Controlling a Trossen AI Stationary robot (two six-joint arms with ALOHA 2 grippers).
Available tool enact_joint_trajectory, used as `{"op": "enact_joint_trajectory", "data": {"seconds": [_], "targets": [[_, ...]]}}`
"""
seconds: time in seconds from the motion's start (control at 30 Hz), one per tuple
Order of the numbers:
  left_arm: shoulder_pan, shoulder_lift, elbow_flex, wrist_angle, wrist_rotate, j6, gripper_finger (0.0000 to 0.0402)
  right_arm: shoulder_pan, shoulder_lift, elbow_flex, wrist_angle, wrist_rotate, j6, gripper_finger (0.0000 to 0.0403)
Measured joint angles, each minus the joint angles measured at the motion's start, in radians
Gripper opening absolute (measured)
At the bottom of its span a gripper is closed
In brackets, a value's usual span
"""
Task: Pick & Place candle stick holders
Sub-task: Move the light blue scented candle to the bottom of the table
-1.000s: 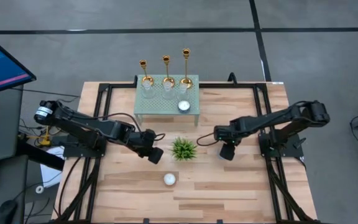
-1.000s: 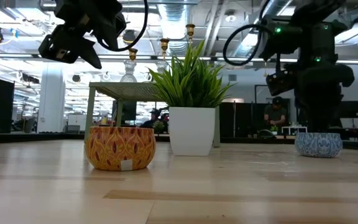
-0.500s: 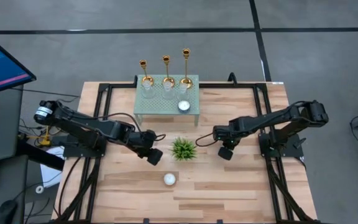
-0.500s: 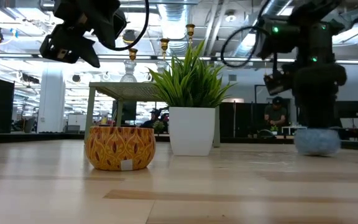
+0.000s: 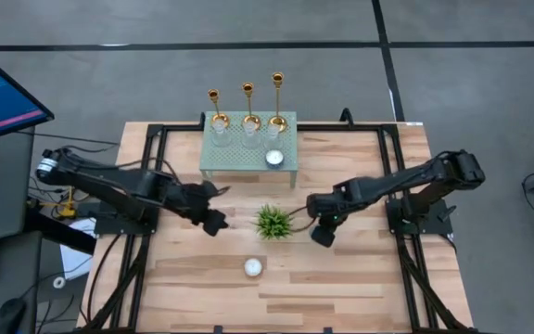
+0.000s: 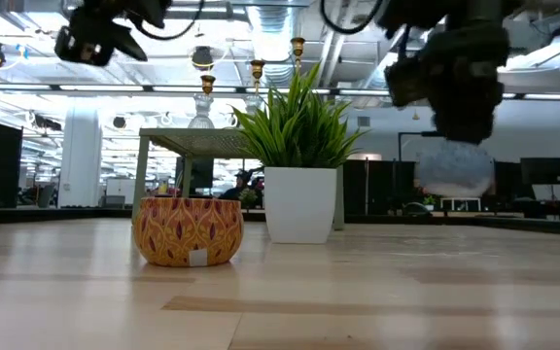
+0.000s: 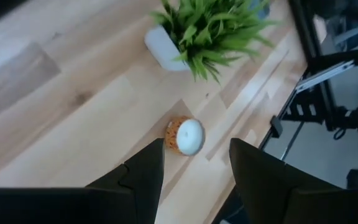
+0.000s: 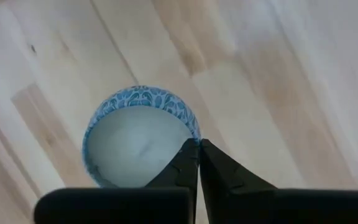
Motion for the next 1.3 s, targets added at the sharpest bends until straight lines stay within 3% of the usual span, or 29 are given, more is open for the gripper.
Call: {"op": "enact_joint_trajectory", "data": {"seconds": [0.37,0.67,1.13,1.3], "targets": [[0.001,-0.215,-0.064,-0.019,-0.034,0.04,0.0182,0.164,0.245,0.233,-0.004,-0.009,0.211,0.0],[-0.001,-0.263,-0.105,-0.018,-0.015,0.031,0.0182,0.24,0.458,0.459,-0.004,-0.021,0.229,0.0],[0.0,-0.239,-0.107,-0.019,-0.034,0.031,0.0182,0.274,0.537,0.512,0.037,-0.02,0.17,0.0001],[-0.001,-0.239,-0.107,-0.019,-0.046,0.029,0.0182,0.275,0.532,0.512,0.067,-0.003,0.211,0.0037]]}}
